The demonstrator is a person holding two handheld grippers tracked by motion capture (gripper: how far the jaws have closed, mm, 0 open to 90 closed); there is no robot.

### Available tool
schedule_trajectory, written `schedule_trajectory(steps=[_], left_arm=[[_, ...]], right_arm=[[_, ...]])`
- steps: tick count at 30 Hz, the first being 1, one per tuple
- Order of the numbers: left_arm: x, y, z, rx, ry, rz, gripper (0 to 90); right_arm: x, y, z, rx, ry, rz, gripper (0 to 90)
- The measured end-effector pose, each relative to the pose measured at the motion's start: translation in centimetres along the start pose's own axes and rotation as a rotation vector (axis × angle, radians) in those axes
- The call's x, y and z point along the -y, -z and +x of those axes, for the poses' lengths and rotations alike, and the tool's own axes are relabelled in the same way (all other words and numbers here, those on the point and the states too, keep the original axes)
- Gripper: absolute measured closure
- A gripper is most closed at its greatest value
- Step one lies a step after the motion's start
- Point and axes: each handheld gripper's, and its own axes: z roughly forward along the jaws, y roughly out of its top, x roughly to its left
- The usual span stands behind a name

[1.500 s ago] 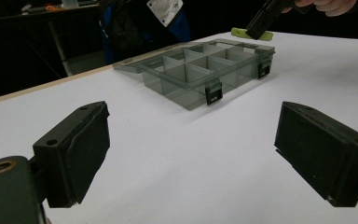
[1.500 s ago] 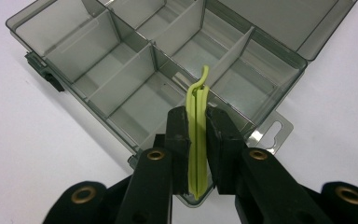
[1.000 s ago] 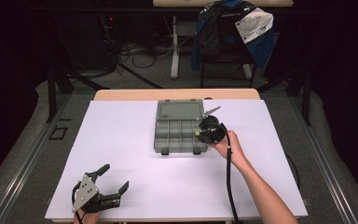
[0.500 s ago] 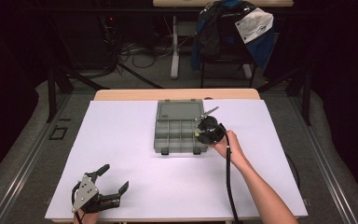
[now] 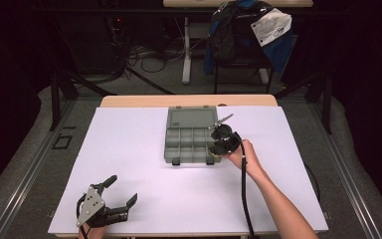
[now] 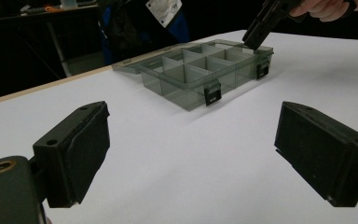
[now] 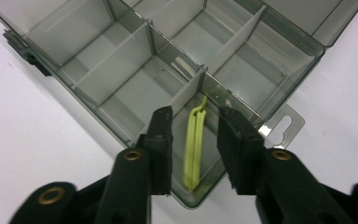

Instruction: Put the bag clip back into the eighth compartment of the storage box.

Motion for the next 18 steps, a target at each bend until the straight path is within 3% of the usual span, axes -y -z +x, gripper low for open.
schedule_trajectory(steps=[1, 4, 5, 7, 8, 9, 10, 13, 18], left_arm=[[0.0, 0.0, 0.0, 0.000, -0.001, 0.000, 10.1], [0.0, 0.0, 0.0, -0.001, 0.001, 0.000, 10.1], [0.0, 0.0, 0.0, -0.001, 0.002, 0.000, 10.1], [0.0, 0.0, 0.0, -0.004, 0.001, 0.000, 10.1], [0.0, 0.0, 0.0, -0.003, 0.001, 0.000, 10.1], [0.0, 0.0, 0.0, -0.003, 0.001, 0.001, 10.1], [0.0, -0.1, 0.0, -0.003, 0.003, 0.000, 10.1], [0.0, -0.1, -0.1, -0.004, 0.005, 0.003, 10.1], [-0.1, -0.1, 0.0, -0.008, 0.009, 0.000, 10.1]], right_arm=[[0.3, -0.4, 0.0, -0.007, -0.020, -0.087, 56.7], [0.4, 0.5, -0.1, -0.027, -0.003, -0.032, 43.4], [0.6, 0.3, 0.0, -0.032, -0.006, -0.073, 38.5], [0.8, 1.0, 0.0, -0.043, 0.019, -0.029, 26.8], [1.2, 0.6, 0.2, -0.053, 0.011, -0.123, 22.1], [1.2, 1.0, 0.2, -0.060, 0.031, -0.078, 18.0], [1.7, 1.2, 0.4, -0.070, 0.041, -0.119, 13.3], [2.1, 1.7, 0.6, -0.084, 0.050, -0.107, 6.8], [2.8, 2.4, 1.0, -0.101, 0.061, -0.165, 0.0]])
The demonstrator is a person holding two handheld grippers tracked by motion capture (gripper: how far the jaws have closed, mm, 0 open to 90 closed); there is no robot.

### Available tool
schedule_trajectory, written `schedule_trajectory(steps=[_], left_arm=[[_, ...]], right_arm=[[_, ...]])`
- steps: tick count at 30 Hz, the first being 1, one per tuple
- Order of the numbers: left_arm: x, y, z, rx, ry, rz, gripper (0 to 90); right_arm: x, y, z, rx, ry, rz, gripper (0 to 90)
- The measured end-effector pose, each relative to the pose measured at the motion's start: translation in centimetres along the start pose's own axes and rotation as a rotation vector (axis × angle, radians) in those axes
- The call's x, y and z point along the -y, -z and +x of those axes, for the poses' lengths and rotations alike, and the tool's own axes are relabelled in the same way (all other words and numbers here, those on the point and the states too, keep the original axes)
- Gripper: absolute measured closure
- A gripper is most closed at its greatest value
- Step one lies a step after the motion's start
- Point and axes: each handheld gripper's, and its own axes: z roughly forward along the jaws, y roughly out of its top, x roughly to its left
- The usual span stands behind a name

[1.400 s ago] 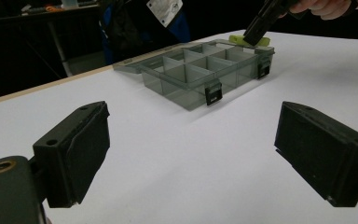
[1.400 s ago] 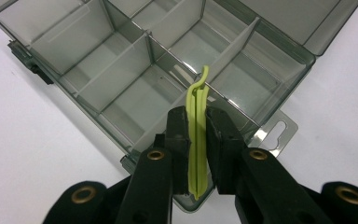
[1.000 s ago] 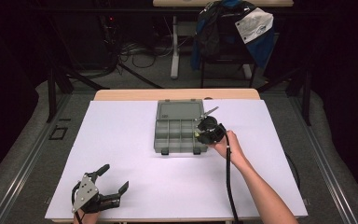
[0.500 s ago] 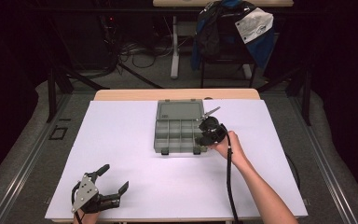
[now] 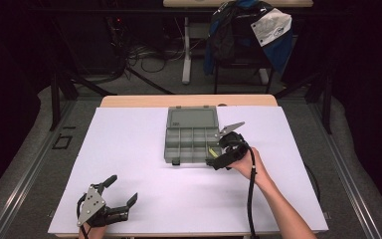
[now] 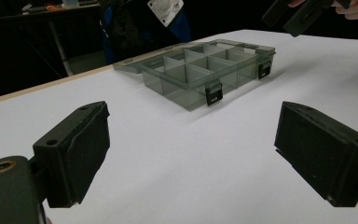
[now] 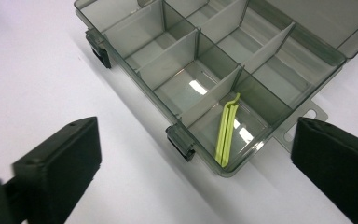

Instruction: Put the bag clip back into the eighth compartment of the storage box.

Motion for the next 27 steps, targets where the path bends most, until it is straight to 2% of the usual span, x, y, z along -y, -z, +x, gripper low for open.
schedule_trajectory(steps=[3, 5, 12, 27], left_arm=[[0.0, 0.0, 0.0, -0.001, 0.002, 0.000, 10.2], [0.0, 0.0, 0.0, -0.002, 0.003, -0.001, 10.2], [0.0, 0.0, 0.0, -0.001, 0.006, 0.000, 10.1], [0.1, 0.3, -0.1, 0.004, 0.001, 0.000, 10.1]], right_arm=[[0.2, 0.6, 0.2, -0.005, 0.009, -0.003, 0.0], [0.4, 0.8, 0.4, -0.012, 0.008, -0.029, 0.0], [1.3, 1.6, 0.8, -0.019, 0.008, -0.065, 0.0], [3.9, 2.8, 2.2, -0.007, 0.012, -0.137, 0.0]])
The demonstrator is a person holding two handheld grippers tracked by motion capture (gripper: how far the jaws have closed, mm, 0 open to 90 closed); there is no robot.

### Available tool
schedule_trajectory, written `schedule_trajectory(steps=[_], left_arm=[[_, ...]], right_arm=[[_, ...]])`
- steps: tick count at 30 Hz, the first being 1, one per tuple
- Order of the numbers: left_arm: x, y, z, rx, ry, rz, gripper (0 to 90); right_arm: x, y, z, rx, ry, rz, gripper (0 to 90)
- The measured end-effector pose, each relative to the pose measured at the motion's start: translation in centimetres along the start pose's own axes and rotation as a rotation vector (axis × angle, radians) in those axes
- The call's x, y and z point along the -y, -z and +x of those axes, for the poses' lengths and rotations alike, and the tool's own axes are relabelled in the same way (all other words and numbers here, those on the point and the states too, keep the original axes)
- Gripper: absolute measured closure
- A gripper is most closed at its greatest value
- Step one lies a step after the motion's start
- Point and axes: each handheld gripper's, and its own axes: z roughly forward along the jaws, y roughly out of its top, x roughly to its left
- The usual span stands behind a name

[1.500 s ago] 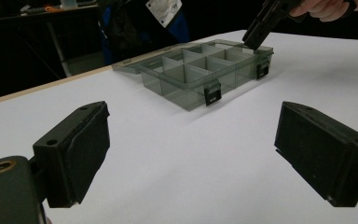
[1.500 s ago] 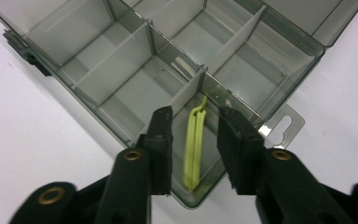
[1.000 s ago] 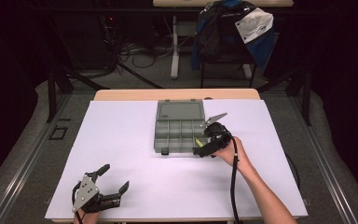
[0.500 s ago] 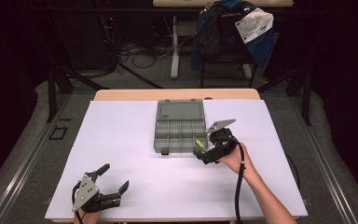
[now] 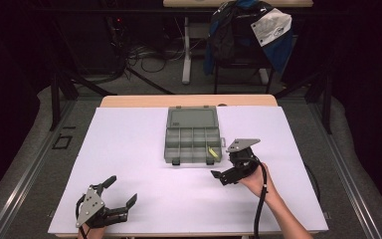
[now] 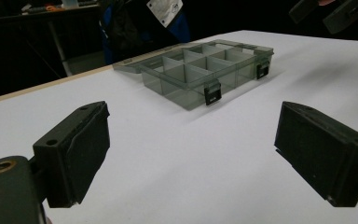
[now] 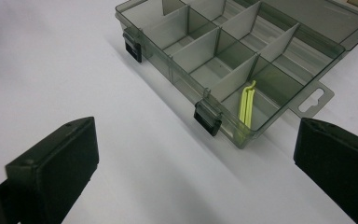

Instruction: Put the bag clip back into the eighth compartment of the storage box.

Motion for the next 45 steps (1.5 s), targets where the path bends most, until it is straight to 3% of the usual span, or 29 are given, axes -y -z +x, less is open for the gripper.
schedule_trajectory(steps=[4, 25, 45], left_arm=[[0.0, 0.0, 0.0, 0.000, 0.001, -0.001, 10.2], [0.0, 0.1, 0.0, 0.001, -0.001, 0.000, 10.1], [0.0, 0.0, 0.0, -0.001, -0.005, 0.007, 10.2]], right_arm=[[0.4, 0.5, 0.2, 0.002, 0.003, -0.039, 0.0], [4.7, 4.0, 1.8, 0.039, 0.046, -0.112, 0.0], [8.7, 5.8, 2.9, 0.061, 0.076, -0.190, 0.0]])
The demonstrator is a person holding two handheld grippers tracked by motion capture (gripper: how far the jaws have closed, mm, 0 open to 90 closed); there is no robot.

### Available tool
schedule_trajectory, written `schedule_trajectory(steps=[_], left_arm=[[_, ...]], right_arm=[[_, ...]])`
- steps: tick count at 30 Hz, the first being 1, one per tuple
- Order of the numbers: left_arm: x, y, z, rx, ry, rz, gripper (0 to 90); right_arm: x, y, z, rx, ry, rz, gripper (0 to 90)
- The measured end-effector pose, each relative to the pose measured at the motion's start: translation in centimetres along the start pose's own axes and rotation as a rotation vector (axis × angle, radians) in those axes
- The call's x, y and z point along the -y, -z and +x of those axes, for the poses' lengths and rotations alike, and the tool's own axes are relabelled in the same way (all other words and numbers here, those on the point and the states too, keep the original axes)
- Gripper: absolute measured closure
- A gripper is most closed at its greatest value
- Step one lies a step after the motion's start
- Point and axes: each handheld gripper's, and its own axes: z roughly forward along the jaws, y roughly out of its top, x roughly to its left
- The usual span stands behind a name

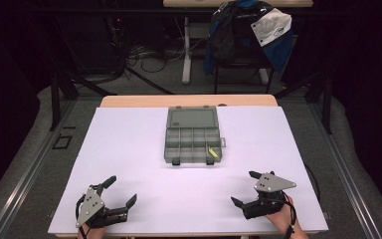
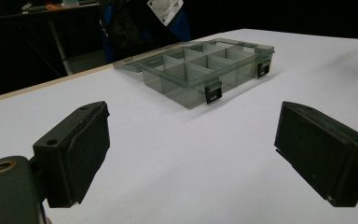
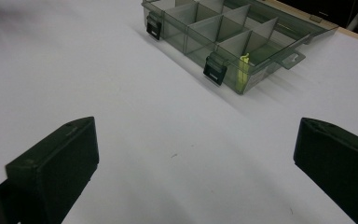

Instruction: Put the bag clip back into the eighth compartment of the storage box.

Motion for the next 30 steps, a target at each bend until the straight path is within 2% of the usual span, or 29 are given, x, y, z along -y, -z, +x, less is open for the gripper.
schedule_trajectory(steps=[9, 15, 25, 30], left_arm=[[0.0, 0.0, 0.0, 0.000, 0.000, 0.002, 10.2], [0.0, 0.1, 0.0, 0.002, 0.001, 0.002, 10.1], [0.0, 0.0, -0.2, 0.006, -0.002, 0.006, 10.1], [0.0, -0.1, -0.2, 0.010, -0.008, 0.010, 10.1]], right_arm=[[1.3, 0.4, 0.4, 0.011, 0.021, -0.034, 0.0], [2.1, 0.8, 0.8, 0.031, 0.059, -0.085, 0.0], [2.7, 1.2, 1.0, 0.056, 0.075, -0.121, 0.0], [2.8, 1.4, 0.9, 0.047, 0.070, -0.134, 0.0]])
